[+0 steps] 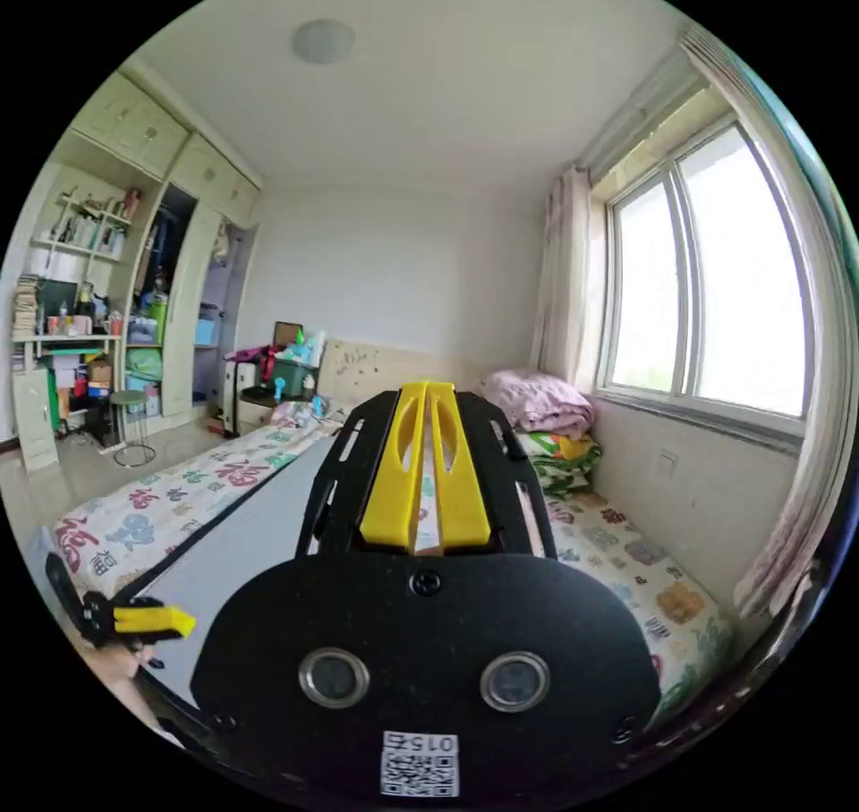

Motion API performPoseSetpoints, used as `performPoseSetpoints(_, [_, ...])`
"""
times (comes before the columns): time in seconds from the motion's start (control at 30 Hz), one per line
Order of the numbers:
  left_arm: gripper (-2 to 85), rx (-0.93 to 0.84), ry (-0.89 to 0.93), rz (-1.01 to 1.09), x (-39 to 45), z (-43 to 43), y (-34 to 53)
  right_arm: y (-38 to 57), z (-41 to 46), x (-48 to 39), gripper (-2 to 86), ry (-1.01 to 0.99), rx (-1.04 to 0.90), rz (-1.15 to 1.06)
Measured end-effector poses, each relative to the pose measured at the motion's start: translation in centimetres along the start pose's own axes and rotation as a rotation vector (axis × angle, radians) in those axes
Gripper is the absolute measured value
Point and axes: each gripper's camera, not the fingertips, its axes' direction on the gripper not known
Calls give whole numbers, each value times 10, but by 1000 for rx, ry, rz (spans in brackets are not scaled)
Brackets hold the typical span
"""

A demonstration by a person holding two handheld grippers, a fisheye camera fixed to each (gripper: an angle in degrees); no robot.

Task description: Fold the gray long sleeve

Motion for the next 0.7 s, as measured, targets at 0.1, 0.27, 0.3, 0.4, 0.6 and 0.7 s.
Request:
performPoseSetpoints(0.1, [-3,-2,-175,-45,-23,-75,36,109,-26,-22,-9,-224,16,107])
performPoseSetpoints(0.27, [-2,-157,-159,-244,-62,-185,122,271,0,-97,-9,-213,-225,25])
performPoseSetpoints(0.3, [1,-211,-147,-331,-68,-209,150,299,12,-115,-10,-233,-326,-2])
performPoseSetpoints(0.4, [55,-124,-427,-498,-52,-291,218,346,31,-145,-10,-336,-440,-21])
performPoseSetpoints(0.6, [177,-247,-1138,-837,-9,-407,330,387,77,-177,-10,-395,-563,-75])
performPoseSetpoints(0.7, [183,-306,-1148,-937,-8,-427,367,398,98,-183,-10,-389,-592,-54])
